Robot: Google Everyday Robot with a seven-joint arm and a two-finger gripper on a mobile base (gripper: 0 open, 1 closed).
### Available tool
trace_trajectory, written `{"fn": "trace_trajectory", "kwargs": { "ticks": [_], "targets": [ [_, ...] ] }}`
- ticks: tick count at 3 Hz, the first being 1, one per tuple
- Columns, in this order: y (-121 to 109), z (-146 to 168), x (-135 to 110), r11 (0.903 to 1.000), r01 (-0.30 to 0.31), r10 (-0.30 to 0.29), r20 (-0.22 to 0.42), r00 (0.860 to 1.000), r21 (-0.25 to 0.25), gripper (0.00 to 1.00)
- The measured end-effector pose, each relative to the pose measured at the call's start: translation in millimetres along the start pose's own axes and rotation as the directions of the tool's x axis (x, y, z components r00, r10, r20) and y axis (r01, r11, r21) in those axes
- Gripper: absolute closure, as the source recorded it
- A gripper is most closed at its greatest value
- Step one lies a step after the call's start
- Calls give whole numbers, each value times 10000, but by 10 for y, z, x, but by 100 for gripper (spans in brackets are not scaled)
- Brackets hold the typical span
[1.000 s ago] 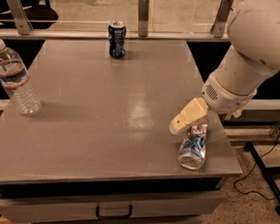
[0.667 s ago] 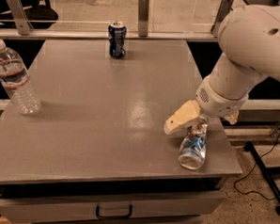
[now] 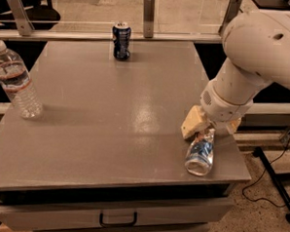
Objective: Place redbull can upright
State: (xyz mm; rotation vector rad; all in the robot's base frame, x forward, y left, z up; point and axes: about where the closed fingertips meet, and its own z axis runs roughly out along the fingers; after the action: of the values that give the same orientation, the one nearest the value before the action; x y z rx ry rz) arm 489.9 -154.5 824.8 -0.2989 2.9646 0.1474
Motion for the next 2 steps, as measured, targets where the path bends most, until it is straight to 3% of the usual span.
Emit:
{"fn": "trace_trajectory", "kwargs": {
  "ticks": [2],
  "targets": [
    [27,-284,-199,9989,138,-93,973,9952,-457,88]
  ]
}}
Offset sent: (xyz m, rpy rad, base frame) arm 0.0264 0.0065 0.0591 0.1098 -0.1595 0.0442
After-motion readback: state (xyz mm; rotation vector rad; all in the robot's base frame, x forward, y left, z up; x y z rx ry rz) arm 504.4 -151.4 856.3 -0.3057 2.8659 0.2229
